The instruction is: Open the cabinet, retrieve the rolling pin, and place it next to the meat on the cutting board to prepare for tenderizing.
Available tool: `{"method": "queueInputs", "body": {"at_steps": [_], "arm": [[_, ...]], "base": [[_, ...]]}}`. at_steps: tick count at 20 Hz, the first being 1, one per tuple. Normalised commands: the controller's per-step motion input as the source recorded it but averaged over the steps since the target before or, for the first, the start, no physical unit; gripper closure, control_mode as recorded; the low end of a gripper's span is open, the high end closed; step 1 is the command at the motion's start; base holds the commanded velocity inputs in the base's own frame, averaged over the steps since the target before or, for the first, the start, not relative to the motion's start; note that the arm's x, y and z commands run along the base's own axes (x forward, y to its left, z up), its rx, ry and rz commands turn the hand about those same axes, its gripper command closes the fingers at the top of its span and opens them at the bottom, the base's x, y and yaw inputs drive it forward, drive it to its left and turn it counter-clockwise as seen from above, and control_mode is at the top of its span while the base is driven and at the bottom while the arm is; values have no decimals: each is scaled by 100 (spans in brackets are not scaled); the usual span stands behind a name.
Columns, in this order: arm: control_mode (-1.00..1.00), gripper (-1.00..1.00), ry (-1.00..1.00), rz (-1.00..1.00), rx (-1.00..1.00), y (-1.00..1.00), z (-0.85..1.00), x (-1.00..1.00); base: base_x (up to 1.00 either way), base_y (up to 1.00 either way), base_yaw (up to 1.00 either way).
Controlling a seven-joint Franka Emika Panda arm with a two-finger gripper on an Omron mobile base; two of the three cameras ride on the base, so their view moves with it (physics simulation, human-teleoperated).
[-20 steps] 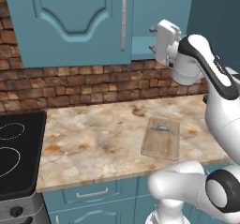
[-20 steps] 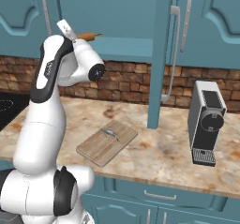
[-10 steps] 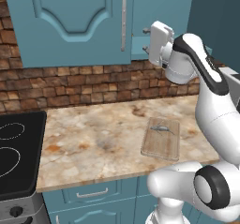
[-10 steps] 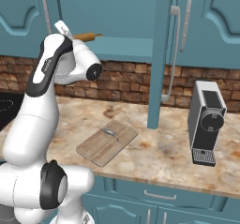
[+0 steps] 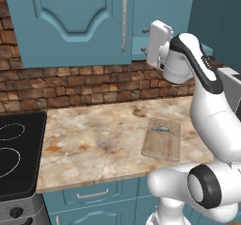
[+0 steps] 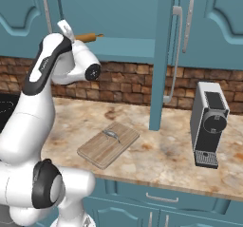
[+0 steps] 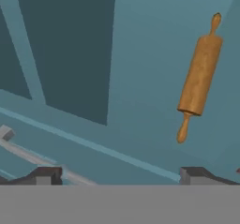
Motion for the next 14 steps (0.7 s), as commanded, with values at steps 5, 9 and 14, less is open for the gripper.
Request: {"method": "queueInputs", "body": {"at_steps": [5, 9, 14], "arm": [[-100, -100, 15, 2, 8, 0, 0, 39], [-100, -100, 10, 7, 4, 0, 0, 39], [-100, -100, 4, 11, 0, 5, 0, 22]], "base": [[0, 0, 0], [0, 0, 0], [0, 0, 0]]}}
